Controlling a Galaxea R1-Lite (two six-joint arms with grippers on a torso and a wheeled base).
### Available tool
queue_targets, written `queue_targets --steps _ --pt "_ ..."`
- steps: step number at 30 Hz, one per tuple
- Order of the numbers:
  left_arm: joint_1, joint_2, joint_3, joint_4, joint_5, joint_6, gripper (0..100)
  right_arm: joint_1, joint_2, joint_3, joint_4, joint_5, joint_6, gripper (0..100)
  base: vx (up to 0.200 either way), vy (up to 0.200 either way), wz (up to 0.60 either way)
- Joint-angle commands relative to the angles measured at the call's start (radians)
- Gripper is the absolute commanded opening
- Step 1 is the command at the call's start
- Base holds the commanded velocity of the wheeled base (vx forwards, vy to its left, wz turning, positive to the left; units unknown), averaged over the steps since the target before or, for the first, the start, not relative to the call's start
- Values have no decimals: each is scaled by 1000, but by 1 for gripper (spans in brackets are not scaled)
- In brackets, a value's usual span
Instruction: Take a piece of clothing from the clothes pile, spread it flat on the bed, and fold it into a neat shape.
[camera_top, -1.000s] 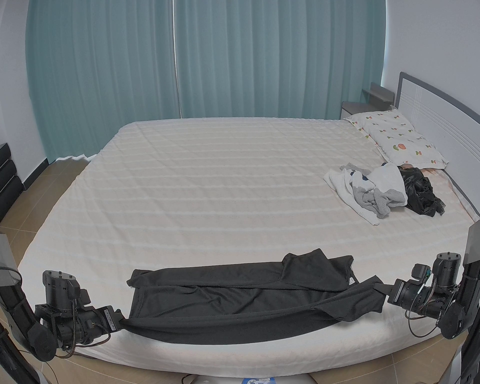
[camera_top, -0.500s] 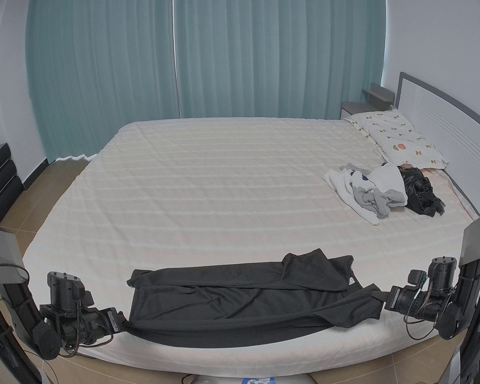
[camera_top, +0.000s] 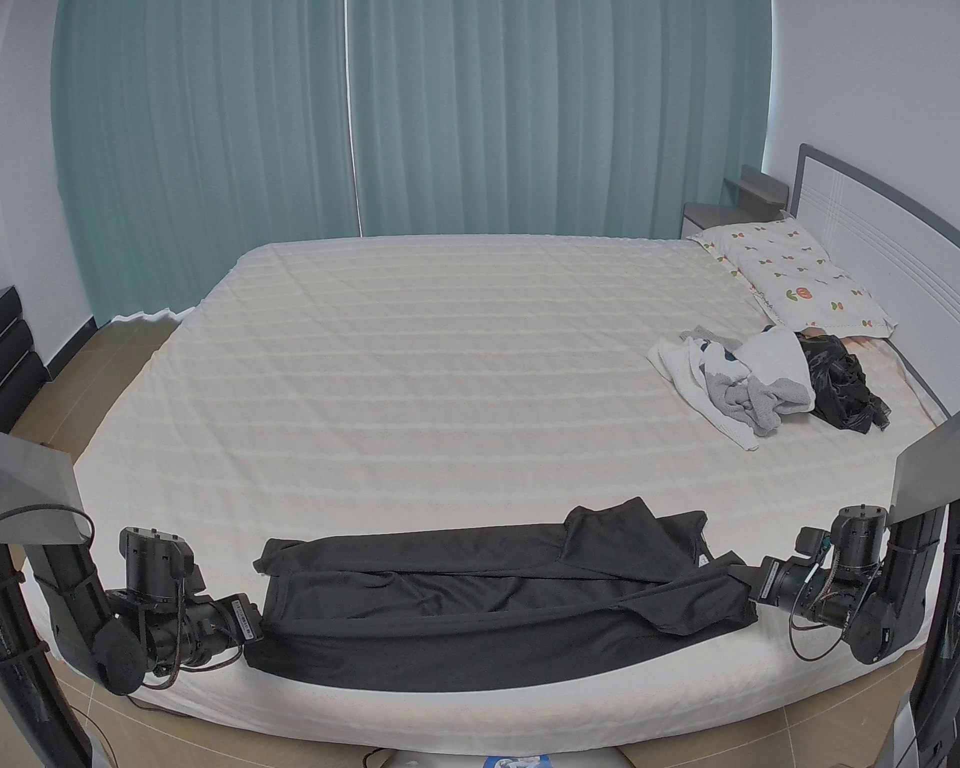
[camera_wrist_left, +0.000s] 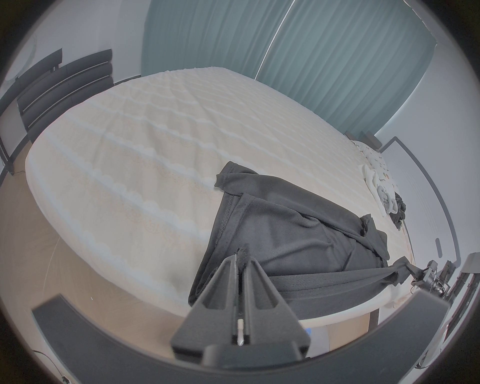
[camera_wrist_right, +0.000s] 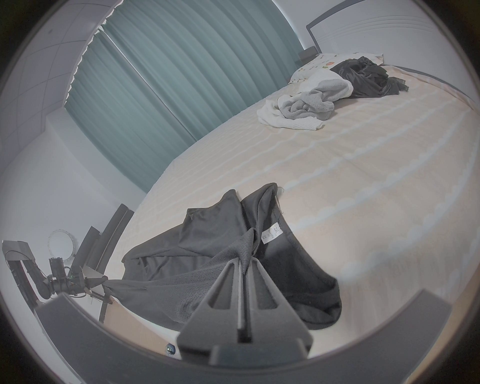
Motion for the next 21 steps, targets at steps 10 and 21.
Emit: queue_targets --steps 10,21 --pt "25 176 -115 1 22 -1 0 35 156 -137 2 -37 3 0 0 0 0" --pt "24 256 -175 1 43 -2 0 52 214 -168 -1 -57 8 0 0 0 0"
